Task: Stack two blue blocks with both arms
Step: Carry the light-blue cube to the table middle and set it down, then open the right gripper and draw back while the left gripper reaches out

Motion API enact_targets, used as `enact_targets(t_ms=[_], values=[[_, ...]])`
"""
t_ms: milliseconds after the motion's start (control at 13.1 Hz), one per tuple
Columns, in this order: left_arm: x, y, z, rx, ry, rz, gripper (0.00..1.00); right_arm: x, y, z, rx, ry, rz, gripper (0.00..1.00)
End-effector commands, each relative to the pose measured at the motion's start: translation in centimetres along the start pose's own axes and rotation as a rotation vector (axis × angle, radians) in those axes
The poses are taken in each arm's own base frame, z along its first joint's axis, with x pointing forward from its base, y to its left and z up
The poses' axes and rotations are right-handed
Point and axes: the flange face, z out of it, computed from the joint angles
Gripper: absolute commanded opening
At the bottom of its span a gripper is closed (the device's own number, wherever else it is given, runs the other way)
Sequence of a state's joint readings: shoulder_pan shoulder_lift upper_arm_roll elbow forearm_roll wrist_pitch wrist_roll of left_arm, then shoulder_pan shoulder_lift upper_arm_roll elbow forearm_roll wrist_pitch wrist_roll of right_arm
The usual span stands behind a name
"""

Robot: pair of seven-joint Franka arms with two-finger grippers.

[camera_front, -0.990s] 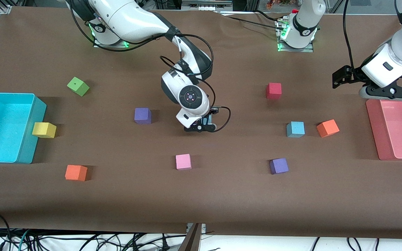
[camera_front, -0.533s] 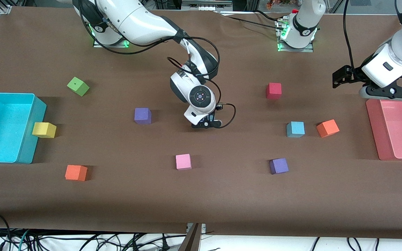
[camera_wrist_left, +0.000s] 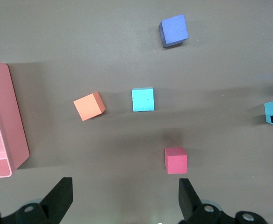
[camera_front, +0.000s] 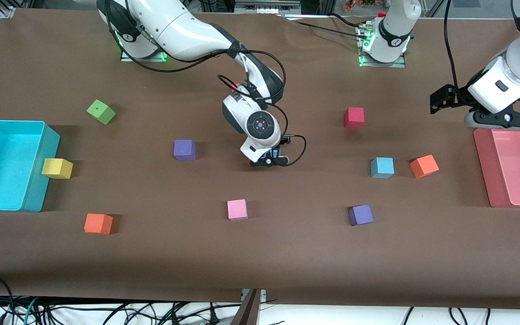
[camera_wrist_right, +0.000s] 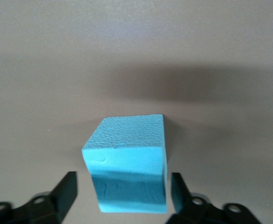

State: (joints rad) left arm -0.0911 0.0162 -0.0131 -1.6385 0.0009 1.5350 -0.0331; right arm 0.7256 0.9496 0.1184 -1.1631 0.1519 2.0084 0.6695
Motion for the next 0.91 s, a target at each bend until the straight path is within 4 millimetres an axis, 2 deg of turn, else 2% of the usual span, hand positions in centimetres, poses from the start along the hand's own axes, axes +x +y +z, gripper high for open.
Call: enact_targets(t_ms=[0,381,457,685,837], values=[[-0.6,-0.2,-0.2,0.008,-0.001,-0.012,1.00,0.1,-0.7,-0.5,0.008,0.019,-0.002,1.00],[-0.7,-0.2,-0.3,0.009,-0.004,-0.012,1.00,1.0,1.0,-4.8,0.006,0.018,-0.011,1.00],[-0.7,-0.2,-0.2,0.009,-0.006,-0.012,1.00,0.6,1.5,-5.7,-0.018,-0.009,-0.029,1.00],[-0.7,-0.2,-0.3,0.009,-0.004,-0.012,1.00,-0.7,3.9,-9.3,-0.107,-0.104,-0.141,1.00],[-0.7,-0.2,-0.3,0.009,-0.004,-0.012,1.00,-0.1,6.9,-11.2,-0.131,-0.131,-0.262,1.00]])
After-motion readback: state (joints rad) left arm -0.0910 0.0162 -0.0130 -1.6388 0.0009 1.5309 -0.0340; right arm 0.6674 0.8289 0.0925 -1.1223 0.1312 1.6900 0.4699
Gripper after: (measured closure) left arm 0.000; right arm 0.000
